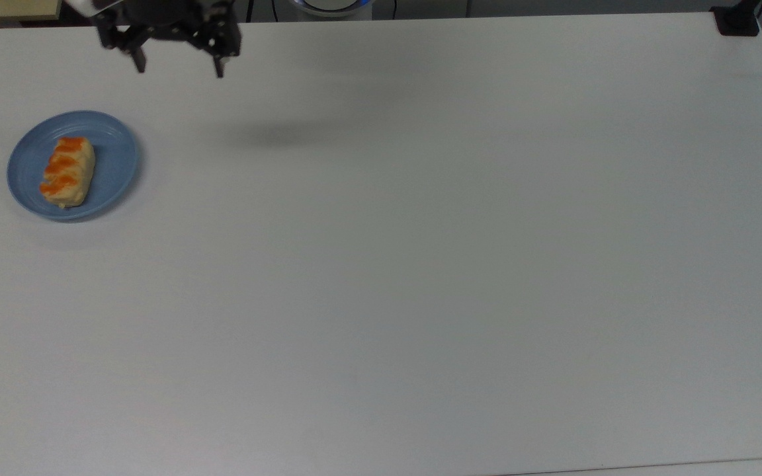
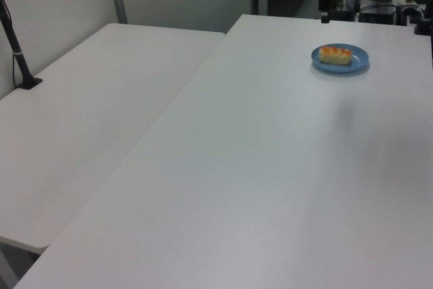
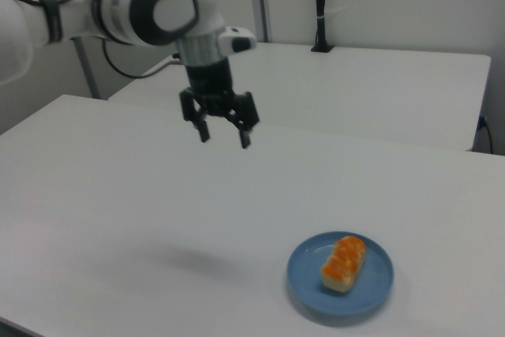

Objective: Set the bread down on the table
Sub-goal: 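Move the gripper over the bread roll on the blue plate and lower it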

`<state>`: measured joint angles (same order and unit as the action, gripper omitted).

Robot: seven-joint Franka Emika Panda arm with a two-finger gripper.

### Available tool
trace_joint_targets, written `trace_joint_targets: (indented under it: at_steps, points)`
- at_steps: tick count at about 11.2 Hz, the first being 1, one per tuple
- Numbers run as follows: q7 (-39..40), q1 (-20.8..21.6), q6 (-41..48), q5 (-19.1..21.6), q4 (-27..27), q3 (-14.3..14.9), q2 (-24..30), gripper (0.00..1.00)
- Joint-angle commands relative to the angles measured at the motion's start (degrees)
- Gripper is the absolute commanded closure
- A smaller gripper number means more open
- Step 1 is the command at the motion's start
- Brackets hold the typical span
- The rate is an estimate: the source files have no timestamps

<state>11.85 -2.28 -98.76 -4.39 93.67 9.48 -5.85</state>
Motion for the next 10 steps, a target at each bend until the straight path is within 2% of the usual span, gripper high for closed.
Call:
trace_joint_targets:
  at_steps: [1,4,6,10]
  points:
    - [3.5,-5.9,-7.5,0.3,0.5,0.3,-5.8,0.00]
    - [11.9,-12.9,-15.5,0.3,0.5,0.3,-12.4,0.00]
    - [12.7,-15.8,-19.6,0.3,0.5,0.2,-16.3,0.00]
    - [12.8,-17.7,-25.7,-0.2,0.5,0.2,-20.7,0.00]
